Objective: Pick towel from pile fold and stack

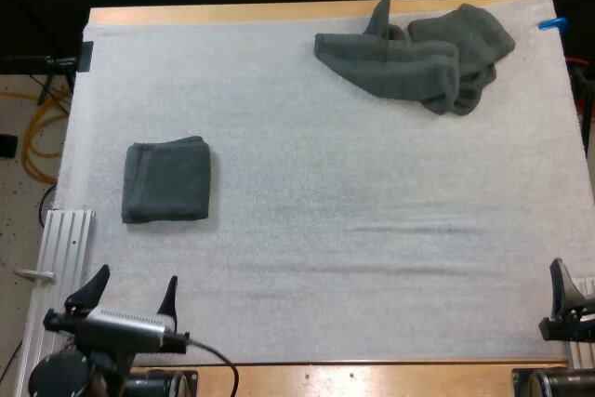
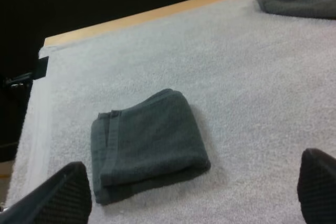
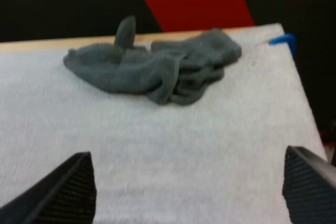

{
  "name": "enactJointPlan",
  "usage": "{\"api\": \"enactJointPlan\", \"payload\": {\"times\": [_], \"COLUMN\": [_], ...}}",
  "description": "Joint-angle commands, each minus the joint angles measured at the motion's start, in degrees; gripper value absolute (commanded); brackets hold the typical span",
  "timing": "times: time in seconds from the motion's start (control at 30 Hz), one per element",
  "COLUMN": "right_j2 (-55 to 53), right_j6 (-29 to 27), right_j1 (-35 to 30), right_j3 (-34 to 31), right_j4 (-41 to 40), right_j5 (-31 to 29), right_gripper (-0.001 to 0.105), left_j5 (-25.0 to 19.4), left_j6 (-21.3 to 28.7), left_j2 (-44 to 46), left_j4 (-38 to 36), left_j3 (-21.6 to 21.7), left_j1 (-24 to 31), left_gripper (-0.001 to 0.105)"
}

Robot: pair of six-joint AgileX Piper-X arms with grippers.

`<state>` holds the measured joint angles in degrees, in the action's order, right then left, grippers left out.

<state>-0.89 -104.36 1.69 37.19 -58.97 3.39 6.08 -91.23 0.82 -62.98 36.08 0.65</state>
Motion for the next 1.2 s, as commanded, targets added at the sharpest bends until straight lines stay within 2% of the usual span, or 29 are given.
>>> {"api": "enactJointPlan", "payload": {"times": [0.0,0.13,0.23,0.4,1.17], "right_j2": [-2.0,-2.0,-2.0,-1.9,-1.9], "right_j6": [-0.9,-0.9,-0.9,-0.5,-0.4], "right_j1": [-0.1,-0.1,-0.1,-0.1,-0.1], "right_j3": [-0.8,-2.8,-4.5,-7.2,-7.2], "right_j4": [3.2,4.7,2.7,0.2,0.2], "right_j5": [0.5,0.5,0.5,0.4,0.4], "right_gripper": [0.071,0.071,0.071,0.071,0.071], "left_j5": [-0.3,-0.3,-0.2,-0.2,-0.2], "left_j6": [-0.4,-3.7,-5.0,-5.0,-5.0], "left_j2": [7.9,7.9,7.9,7.9,7.9], "left_j4": [2.7,3.8,5.5,5.5,5.5], "left_j3": [-1.6,-5.9,-7.1,-7.1,-7.1], "left_j1": [0.0,0.0,0.0,0.0,0.0], "left_gripper": [0.077,0.077,0.077,0.077,0.077]}}
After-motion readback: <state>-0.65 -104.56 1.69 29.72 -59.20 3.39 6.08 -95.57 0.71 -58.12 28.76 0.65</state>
